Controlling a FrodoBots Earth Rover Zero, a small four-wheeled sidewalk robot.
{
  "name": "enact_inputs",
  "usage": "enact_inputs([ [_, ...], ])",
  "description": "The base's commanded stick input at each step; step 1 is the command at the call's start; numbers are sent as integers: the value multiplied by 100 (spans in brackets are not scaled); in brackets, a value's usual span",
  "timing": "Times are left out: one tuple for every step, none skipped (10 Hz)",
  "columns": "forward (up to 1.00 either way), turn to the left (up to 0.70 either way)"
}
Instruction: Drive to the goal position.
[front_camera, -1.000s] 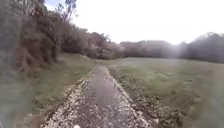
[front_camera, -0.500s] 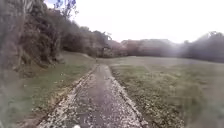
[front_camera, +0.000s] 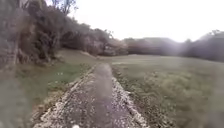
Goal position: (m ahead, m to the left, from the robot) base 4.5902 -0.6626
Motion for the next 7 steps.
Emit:
enact_inputs([
  [85,0],
  [85,0],
  [85,0],
  [85,0],
  [85,0],
  [85,0],
  [85,0],
])
